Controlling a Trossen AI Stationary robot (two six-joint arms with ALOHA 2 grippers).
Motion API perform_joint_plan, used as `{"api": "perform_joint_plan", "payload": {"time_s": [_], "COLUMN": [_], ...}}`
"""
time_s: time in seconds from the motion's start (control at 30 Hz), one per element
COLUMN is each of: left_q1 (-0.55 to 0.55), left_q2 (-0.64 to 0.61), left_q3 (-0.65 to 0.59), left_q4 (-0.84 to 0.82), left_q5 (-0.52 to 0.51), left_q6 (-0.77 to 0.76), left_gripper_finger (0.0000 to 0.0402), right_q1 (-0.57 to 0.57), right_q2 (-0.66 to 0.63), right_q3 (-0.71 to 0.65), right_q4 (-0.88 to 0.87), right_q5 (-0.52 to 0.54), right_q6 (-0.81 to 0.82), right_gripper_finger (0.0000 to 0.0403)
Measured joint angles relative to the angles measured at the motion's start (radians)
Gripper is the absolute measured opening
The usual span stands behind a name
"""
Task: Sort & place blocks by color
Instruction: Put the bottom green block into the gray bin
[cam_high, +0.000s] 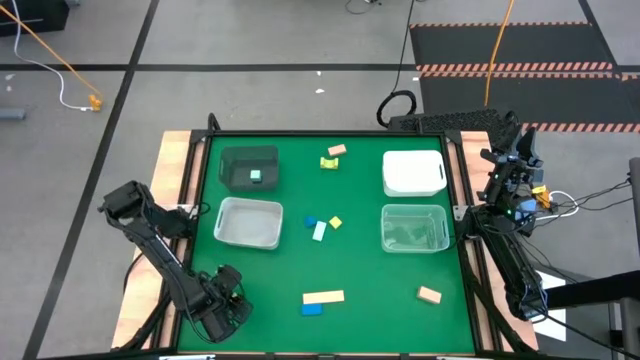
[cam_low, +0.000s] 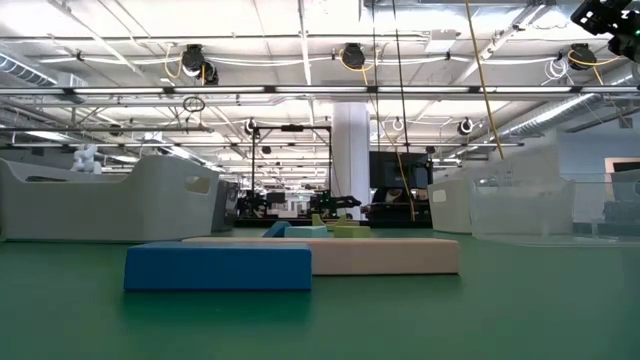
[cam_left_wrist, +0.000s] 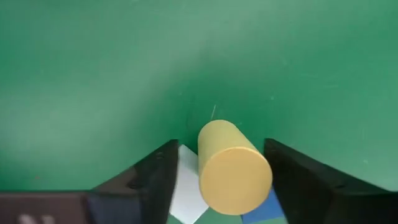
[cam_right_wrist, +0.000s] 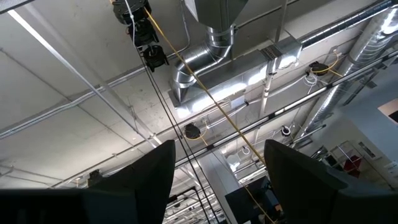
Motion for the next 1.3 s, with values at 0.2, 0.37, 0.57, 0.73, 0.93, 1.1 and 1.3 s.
{"api": "perform_joint_plan", "payload": {"time_s": [0.2,0.37,0.57,0.73,0.93,1.1,1.3], "left_q1": [0.0,0.002,0.018,0.027,0.029,0.073,0.162], "left_q2": [0.0,-0.01,-0.085,-0.164,-0.264,-0.322,-0.335], "left_q3": [0.0,0.0,0.0,0.0,0.0,0.0,0.0], "left_q4": [0.022,0.023,0.055,0.137,0.352,0.645,0.948], "left_q5": [-0.013,-0.035,-0.264,-0.559,-0.881,-0.919,-0.893], "left_q6": [0.01,0.009,0.045,0.16,0.446,0.864,1.308], "left_gripper_finger": [0.0128,0.0128,0.0128,0.0128,0.0128,0.0128,0.0128], "right_q1": [0.0,0.0,0.0,0.0,0.0,0.0,0.0], "right_q2": [0.0,0.0,0.0,0.0,0.0,0.0,0.0], "right_q3": [0.0,0.0,0.0,0.0,0.0,0.0,-0.001], "right_q4": [0.0,0.0,0.0,0.0,0.0,0.0,0.0], "right_q5": [0.0,0.0,0.0,0.0,0.0,0.0,0.0], "right_q6": [0.0,0.0,0.0,0.0,0.0,0.0,0.0], "right_gripper_finger": [0.0238,0.0238,0.0238,0.0238,0.0238,0.0238,0.0238]}}
